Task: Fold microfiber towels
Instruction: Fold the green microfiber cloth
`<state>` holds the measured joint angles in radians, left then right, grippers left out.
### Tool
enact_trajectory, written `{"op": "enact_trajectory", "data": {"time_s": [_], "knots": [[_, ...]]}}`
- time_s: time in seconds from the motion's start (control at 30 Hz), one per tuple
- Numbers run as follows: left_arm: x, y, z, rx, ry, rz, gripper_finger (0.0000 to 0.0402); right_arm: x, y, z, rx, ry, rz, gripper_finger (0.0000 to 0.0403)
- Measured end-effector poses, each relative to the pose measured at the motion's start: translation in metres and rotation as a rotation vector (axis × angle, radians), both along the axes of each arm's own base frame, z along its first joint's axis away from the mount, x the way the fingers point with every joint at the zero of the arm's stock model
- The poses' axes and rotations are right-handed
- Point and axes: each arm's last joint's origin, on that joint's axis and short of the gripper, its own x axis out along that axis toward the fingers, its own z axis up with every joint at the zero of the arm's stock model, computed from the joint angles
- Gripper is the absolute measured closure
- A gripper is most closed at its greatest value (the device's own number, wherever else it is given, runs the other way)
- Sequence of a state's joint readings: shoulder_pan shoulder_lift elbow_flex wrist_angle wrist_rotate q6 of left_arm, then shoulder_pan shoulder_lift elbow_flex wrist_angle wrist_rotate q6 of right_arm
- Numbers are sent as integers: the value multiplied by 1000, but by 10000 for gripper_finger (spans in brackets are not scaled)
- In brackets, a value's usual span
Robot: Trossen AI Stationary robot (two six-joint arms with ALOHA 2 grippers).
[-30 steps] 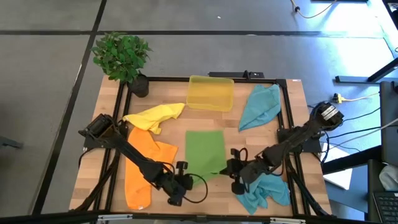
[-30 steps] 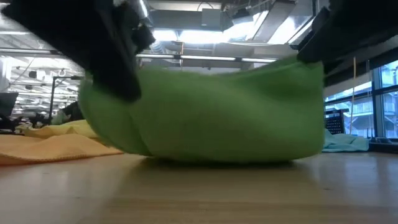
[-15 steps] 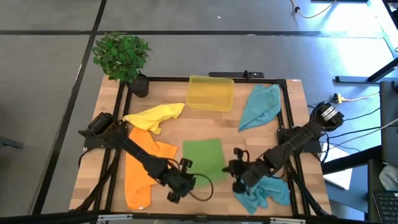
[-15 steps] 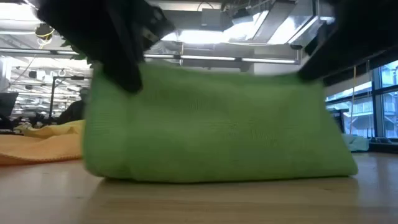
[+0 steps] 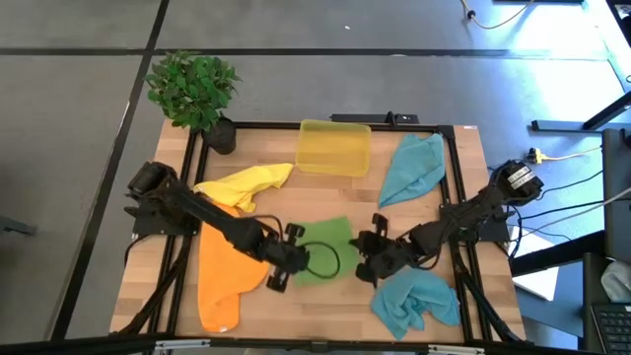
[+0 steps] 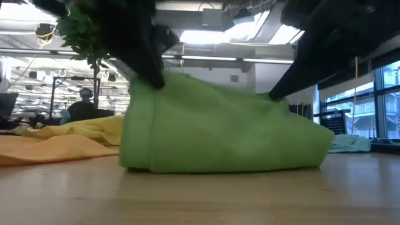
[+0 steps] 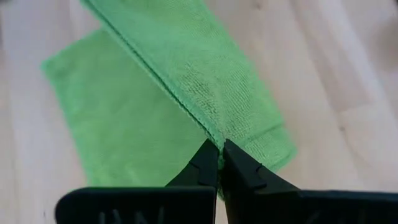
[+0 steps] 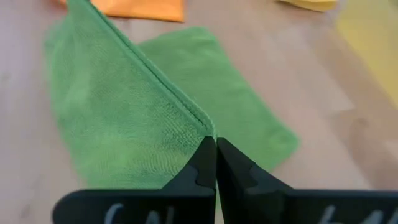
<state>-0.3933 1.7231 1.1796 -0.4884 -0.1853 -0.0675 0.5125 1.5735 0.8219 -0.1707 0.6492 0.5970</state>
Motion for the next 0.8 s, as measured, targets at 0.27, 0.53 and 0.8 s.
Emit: {"op": "enact_trajectory", "data": {"time_s": [0.27,0.53,0.8], "knots": [[-9,50,-38,9,28,100,401,7,-33,-15,-29,30,-87,402],[-9,80,-52,31,8,147,401,19,-59,-27,-16,66,-118,402],[-8,95,-54,26,-5,204,387,24,-71,-42,7,122,-148,389]]}}
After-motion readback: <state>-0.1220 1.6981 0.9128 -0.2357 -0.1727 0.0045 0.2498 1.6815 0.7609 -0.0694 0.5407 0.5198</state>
